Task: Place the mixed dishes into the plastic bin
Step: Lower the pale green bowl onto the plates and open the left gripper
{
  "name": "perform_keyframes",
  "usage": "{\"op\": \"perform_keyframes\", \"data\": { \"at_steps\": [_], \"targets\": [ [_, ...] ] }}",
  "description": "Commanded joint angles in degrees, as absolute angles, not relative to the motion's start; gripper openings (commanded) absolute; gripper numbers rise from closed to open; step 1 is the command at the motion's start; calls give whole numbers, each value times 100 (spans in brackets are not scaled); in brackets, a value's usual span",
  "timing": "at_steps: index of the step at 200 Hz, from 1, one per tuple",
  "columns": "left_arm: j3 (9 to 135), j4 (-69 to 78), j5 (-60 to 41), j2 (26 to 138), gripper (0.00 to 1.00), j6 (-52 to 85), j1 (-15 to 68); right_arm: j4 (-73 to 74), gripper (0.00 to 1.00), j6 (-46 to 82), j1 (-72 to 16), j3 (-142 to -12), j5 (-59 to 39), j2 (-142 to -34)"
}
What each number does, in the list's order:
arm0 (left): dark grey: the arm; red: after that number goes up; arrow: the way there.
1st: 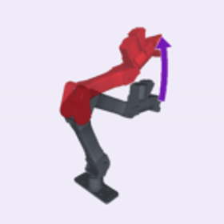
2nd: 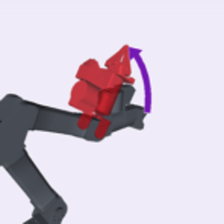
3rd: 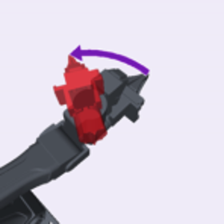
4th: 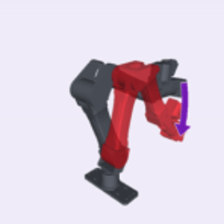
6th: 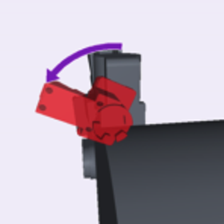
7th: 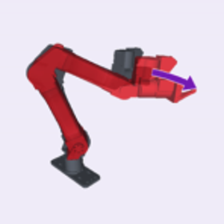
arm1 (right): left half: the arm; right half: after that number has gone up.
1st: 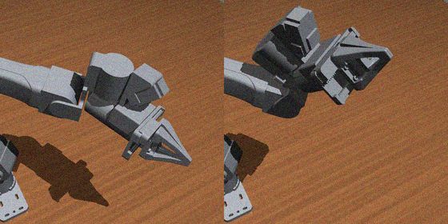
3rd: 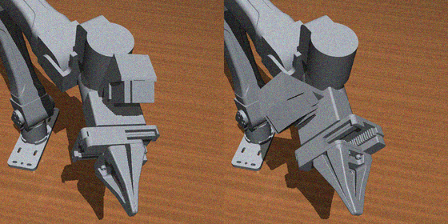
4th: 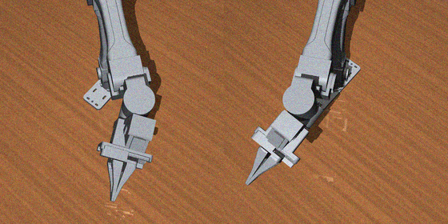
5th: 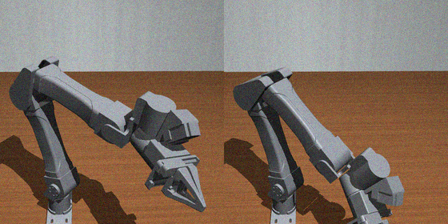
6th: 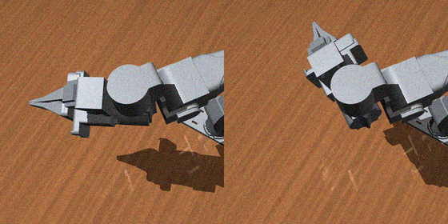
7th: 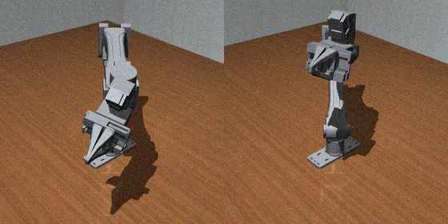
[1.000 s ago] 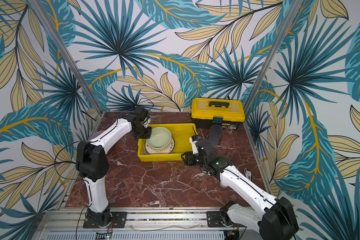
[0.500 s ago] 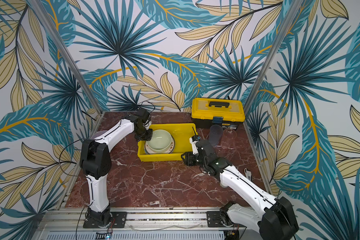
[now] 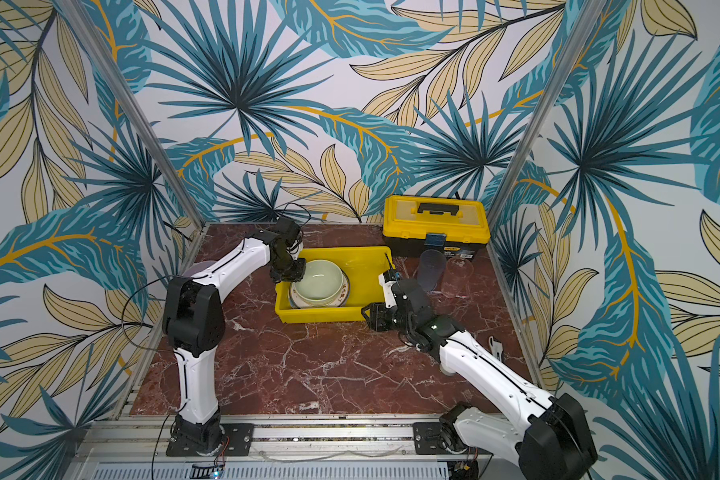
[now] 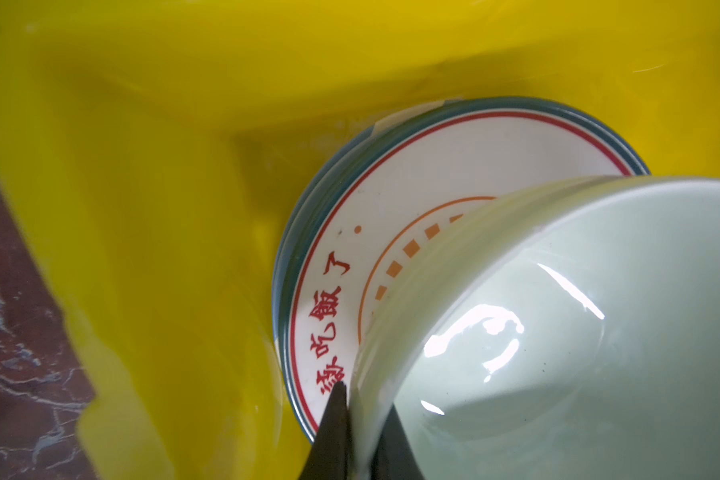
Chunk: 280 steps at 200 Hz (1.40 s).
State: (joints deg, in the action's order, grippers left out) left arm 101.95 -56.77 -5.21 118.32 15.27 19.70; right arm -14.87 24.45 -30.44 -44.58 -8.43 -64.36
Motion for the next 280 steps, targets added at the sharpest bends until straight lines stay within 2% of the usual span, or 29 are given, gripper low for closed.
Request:
{"op": "perform_keyframes", "data": {
  "at_steps": [1,94,165,197,280],
  "targets": [
    [10487,-5432,-712,11763,0,1600,1983,-1430,56,2483,-3079,-4290,-897,-6451],
    [10512,-5430,-672,11817,6,1591,1990,-1415,56,2481,-3077,-4234,-870,-6407],
    [10559,-5432,-673,11856,16,1588,1986,-1433,56,2496,-3078,-4201,-838,-6347],
    [10548,-5432,-651,11822,24,1574,1986,-1433,56,2496,-3074,-4191,-835,-6345],
    [10537,-5458,-647,11177,31,1565,1986,-1390,56,2522,-3069,-4184,-826,-6337]
  ]
}}
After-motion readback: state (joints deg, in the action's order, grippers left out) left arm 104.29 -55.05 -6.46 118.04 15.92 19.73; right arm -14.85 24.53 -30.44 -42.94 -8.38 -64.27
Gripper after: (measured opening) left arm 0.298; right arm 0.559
